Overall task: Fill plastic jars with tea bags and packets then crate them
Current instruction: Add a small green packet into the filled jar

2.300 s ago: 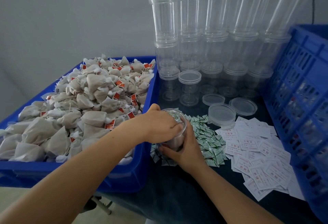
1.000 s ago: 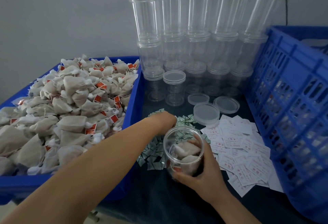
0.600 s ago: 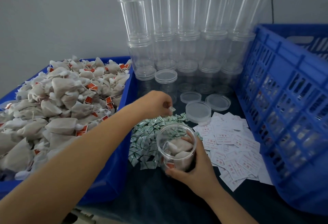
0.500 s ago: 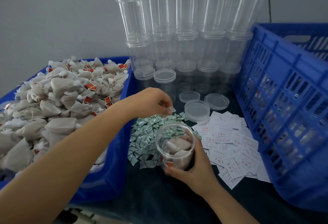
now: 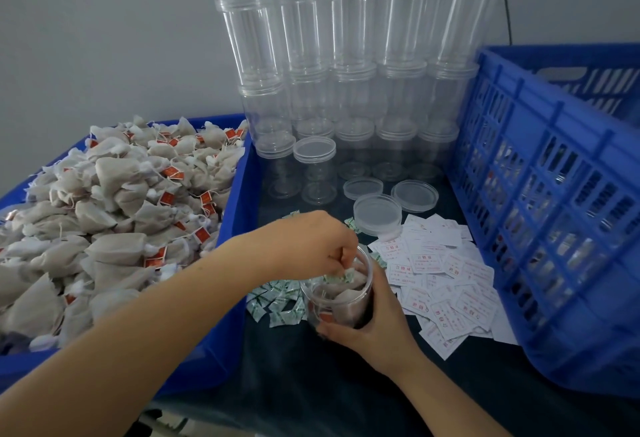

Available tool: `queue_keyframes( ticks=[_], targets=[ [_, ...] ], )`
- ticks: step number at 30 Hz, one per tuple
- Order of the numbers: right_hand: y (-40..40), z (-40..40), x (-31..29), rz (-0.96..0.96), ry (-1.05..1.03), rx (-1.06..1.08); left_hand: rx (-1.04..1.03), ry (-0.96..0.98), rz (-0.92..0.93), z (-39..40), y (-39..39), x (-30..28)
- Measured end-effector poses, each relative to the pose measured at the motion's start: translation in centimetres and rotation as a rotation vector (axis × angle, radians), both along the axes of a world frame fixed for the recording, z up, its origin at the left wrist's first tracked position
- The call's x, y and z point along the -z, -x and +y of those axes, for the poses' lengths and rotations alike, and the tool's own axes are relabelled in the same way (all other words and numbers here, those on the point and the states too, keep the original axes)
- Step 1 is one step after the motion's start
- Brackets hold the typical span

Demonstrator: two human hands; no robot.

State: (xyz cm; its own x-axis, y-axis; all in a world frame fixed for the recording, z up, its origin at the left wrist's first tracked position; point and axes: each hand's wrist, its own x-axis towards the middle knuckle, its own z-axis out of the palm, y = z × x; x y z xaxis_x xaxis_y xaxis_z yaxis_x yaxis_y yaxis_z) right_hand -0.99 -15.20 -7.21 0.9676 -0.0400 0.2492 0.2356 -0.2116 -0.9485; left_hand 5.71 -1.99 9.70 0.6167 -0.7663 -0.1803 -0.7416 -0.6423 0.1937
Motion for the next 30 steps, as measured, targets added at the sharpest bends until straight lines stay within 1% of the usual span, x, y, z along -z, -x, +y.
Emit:
queue_keyframes(
  ticks=[8,10,12,14,16,19,21,22,25,28,30],
  targets=[
    [0.1,0.0,0.1,0.004,-0.029,-0.007,0.064,-0.122,-0.167,-1.0,0.6,0.8],
    [0.1,-0.1,0.1,0.003,-0.046,-0.016,0.082,-0.164,-0.192,-1.3,0.8,0.7],
    [0.1,-0.2,0.0,-0.006,-0.078,-0.018,0.075,-0.159,-0.194,-1.5,0.9,0.4],
    [0.2,-0.2,-0.1,-0.024,-0.105,-0.013,0.047,-0.100,-0.199,-1.5,0.8,-0.3],
    [0.4,-0.2,-0.3,-0.048,-0.122,0.004,-0.003,0.040,-0.186,-1.8,0.3,-1.0],
    [0.9,-0.7,-0.7,-0.078,-0.146,0.036,-0.144,0.320,-0.054,-2.8,-1.1,-1.5],
    [1.6,-1.4,-0.9,-0.088,-0.157,0.063,-0.224,0.412,0.031,-4.1,-2.5,-0.9],
    [2.0,-1.8,-1.0,-0.095,-0.159,0.079,-0.245,0.416,0.060,-4.9,-3.2,-0.4],
    [3.2,-3.4,-1.3,-0.108,-0.162,0.136,-0.238,0.317,0.071,-7.6,-4.8,1.8],
    [4.3,-5.0,-1.4,-0.114,-0.208,0.165,-0.143,0.161,0.020,-10.6,-5.4,4.6],
    [4.9,-5.9,-1.3,-0.114,-0.214,0.194,-0.086,0.060,0.020,-12.3,-5.4,6.4]
  ],
)
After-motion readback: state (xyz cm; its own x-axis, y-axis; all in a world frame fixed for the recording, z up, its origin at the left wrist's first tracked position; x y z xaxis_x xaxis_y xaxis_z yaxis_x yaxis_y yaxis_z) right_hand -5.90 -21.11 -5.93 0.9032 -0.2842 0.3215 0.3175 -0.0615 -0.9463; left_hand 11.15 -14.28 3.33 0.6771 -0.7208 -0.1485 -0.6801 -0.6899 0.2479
